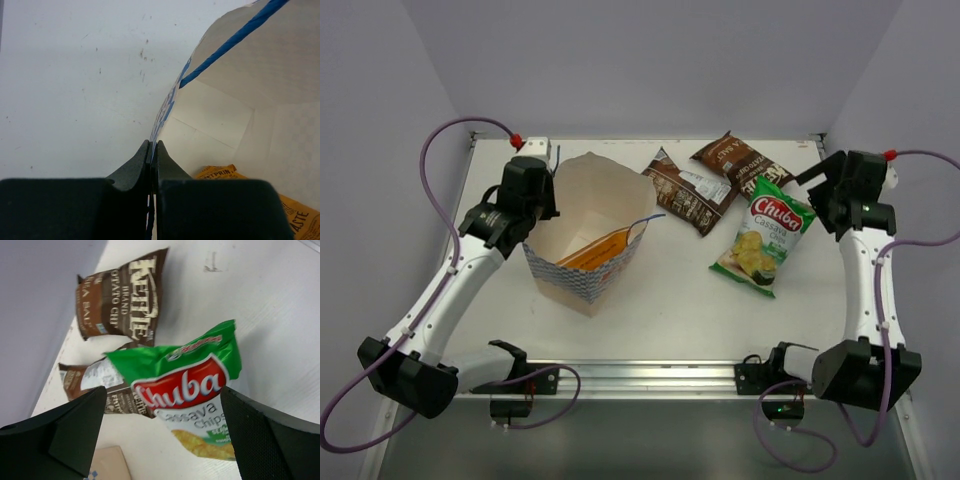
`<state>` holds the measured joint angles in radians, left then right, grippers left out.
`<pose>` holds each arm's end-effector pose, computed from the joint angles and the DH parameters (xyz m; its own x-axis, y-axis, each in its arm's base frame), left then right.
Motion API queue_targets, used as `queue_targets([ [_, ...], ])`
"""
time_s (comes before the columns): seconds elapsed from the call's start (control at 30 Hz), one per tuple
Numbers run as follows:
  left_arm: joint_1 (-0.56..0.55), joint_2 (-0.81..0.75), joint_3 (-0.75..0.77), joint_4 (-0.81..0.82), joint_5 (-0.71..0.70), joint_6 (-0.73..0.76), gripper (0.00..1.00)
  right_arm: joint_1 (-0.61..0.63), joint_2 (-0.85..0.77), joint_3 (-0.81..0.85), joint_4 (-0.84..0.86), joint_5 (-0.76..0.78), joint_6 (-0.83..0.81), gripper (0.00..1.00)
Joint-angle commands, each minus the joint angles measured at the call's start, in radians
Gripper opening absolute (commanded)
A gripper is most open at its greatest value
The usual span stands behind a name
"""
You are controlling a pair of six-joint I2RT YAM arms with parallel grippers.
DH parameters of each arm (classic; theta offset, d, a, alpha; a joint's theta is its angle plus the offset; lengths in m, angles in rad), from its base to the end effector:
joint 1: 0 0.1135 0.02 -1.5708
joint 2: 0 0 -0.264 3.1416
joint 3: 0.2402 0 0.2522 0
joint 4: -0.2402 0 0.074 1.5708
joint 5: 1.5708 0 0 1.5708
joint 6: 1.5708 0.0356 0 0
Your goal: Take the snacks out of the paper bag
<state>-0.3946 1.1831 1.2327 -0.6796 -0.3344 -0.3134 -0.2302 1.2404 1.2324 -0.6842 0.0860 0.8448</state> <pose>0.2342 -0.0849 0.3666 -0.5539 -0.0848 -0.8283 -0.0551 0.9964 -0.0652 0.2564 -0.0632 0.3514 -0.1944 0.8108 -0.5521 0.6584 0.5250 0.5393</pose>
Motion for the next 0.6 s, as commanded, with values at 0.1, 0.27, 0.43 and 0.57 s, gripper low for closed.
queue_targets([
  [0.1, 0.007, -0.013, 0.065, 0.055, 0.031, 0.066, 0.0, 0.116, -0.128, 0.154, 0.003, -0.083, -0.216, 0.99],
  [0.27, 0.007, -0.013, 0.063, 0.08, 0.06, 0.099, 0.0, 0.386, -0.125, 0.275, -0.02, -0.262, -0.36, 0.99],
  [0.43, 0.007, -0.011, 0.065, 0.094, 0.092, 0.137, 0.0, 0.661, -0.049, 0.409, -0.028, -0.437, -0.547, 0.99],
  [0.57, 0.005, -0.011, 0.071, 0.107, 0.129, 0.169, 0.0, 0.886, 0.075, 0.495, -0.058, -0.445, -0.688, 0.99],
])
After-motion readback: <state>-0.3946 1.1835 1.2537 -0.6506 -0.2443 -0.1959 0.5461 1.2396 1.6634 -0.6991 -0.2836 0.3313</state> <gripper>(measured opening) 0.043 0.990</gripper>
